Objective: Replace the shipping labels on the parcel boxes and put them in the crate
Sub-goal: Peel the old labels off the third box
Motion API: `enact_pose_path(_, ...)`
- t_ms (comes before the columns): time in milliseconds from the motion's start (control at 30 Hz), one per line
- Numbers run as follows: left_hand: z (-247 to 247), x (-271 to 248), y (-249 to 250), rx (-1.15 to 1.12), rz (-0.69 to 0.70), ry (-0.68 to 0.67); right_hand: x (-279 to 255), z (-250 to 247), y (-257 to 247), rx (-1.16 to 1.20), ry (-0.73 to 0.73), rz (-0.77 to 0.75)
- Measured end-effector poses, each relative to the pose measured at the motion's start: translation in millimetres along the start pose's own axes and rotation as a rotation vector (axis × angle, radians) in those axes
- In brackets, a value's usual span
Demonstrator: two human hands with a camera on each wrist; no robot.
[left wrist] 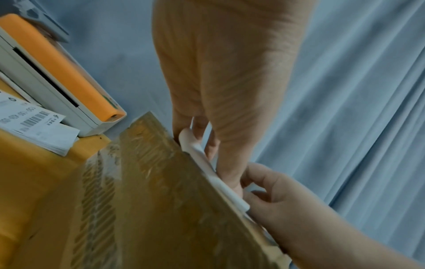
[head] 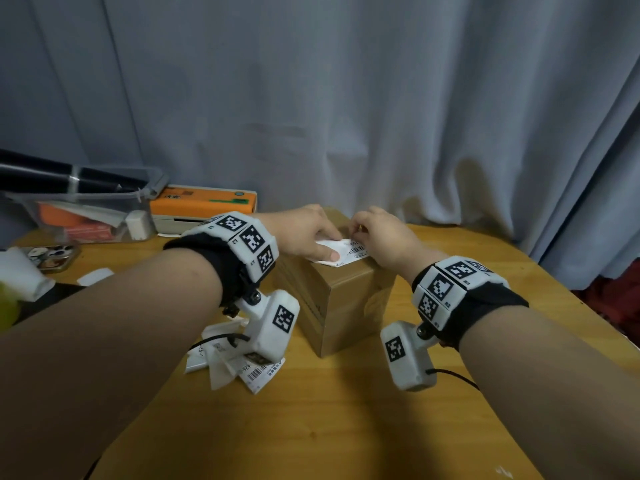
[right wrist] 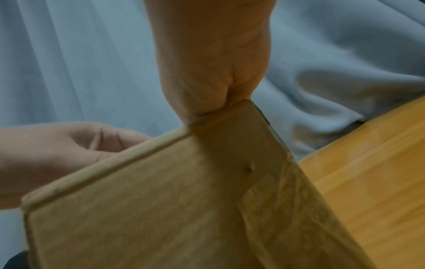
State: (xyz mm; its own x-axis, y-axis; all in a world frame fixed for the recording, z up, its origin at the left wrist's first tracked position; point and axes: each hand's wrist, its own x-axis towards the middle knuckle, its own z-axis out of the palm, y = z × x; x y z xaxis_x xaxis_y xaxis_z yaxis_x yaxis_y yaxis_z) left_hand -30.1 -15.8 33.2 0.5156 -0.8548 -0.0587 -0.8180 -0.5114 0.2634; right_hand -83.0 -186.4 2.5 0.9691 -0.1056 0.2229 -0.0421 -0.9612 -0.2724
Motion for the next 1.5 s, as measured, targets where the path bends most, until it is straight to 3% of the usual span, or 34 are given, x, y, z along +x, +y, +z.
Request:
enact_pose_path(400,0.5,-3.8,-6.2,-0.082,-0.018,-0.008,-1.0,-17.1,-5.0,-0.019,-0.099,-0.008)
enact_pose_path(933,5.2,3.2,-3.8,-0.103,0.015,-0.047,-26.1,-15.4,9.1,0.019,-0.024,0.023)
enact_pose_path(1100,4.1,1.9,-4.6,-0.133,0.002,-0.056,-18.3,-23.8,2.5,-0.153,-0.129,-0.013)
enact_pose_path(1367,4.9,2.7,-6.8,-0.152,-0.008,-0.056,2.5,-27.6,-10.2,-0.12,-0.134,0.023)
enact_pose_path(1500,4.8,2.5,-8.5,-0.166,-0.001,-0.06,8.2,-24.2,-17.4,-0.248,-0.258,0.078)
